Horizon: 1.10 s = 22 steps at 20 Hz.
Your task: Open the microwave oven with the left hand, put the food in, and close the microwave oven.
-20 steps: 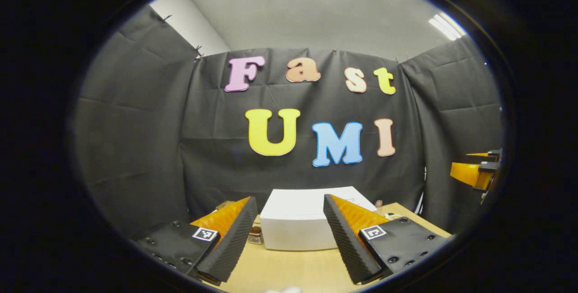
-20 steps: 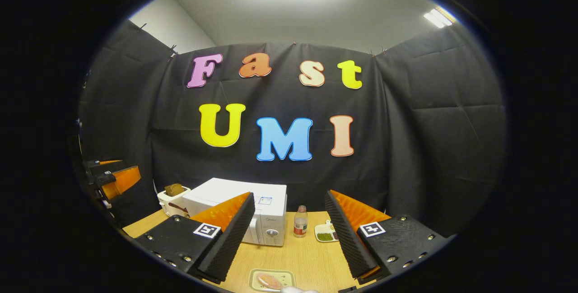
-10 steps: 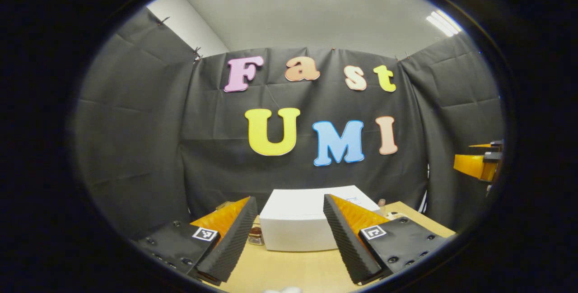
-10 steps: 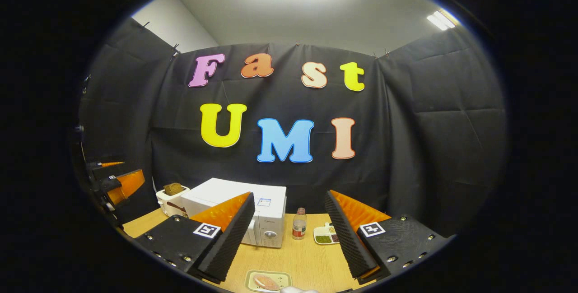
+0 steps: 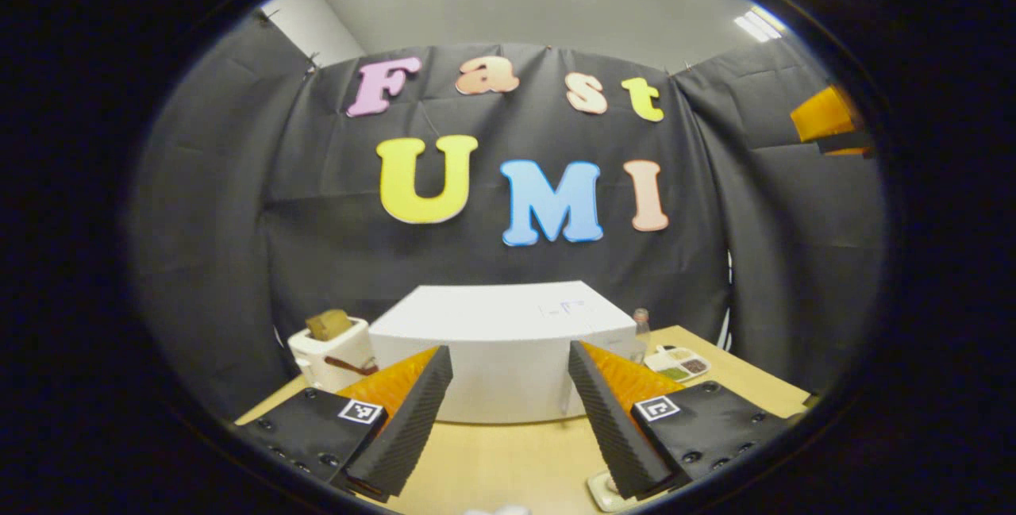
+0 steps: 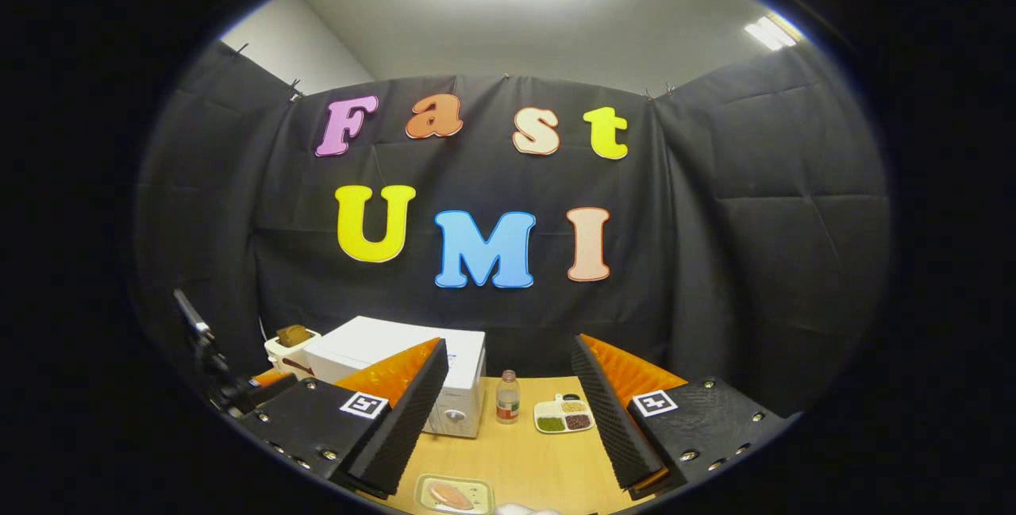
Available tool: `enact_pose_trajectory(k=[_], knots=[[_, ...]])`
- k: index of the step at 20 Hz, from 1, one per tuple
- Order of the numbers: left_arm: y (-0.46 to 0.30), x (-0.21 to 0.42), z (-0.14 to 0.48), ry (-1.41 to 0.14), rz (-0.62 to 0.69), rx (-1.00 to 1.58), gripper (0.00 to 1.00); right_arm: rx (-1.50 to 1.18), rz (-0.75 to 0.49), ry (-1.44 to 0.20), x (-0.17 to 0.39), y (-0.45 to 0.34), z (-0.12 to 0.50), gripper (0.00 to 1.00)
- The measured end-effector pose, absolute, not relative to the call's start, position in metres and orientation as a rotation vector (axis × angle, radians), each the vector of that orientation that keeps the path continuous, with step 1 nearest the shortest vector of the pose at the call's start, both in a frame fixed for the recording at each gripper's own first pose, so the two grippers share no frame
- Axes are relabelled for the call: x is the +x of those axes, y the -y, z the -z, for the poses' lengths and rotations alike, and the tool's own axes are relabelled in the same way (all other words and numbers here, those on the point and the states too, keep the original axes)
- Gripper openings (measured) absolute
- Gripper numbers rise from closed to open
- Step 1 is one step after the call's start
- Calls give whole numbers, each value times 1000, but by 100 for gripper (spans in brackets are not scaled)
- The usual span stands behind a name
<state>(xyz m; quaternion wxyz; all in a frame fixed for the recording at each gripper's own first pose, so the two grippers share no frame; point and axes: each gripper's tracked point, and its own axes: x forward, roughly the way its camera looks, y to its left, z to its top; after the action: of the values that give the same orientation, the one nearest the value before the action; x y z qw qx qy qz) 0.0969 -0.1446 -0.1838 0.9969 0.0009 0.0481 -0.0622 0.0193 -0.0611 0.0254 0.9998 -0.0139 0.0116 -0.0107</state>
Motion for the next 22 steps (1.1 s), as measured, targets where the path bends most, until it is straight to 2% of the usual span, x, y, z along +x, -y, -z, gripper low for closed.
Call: enact_pose_trajectory(k=[4,7,10,14,17,18,19,22], knots=[[202,147,268,-181,148,25,99,-49,62,-75,22,91,-20,96],[228,188,309,-213,140,39,96,-78,87,-120,26,107,-6,96],[236,222,328,-206,120,46,95,-87,103,-160,29,119,6,96],[239,247,335,-195,108,47,100,-80,133,-172,36,134,12,96],[241,257,333,-189,119,28,90,-85,144,-178,36,142,16,96],[245,258,335,-195,129,18,90,-89,145,-179,36,143,15,96],[244,262,333,-187,126,17,86,-95,146,-179,35,144,17,96],[243,265,329,-178,101,43,37,-111,145,-191,34,143,20,96]])
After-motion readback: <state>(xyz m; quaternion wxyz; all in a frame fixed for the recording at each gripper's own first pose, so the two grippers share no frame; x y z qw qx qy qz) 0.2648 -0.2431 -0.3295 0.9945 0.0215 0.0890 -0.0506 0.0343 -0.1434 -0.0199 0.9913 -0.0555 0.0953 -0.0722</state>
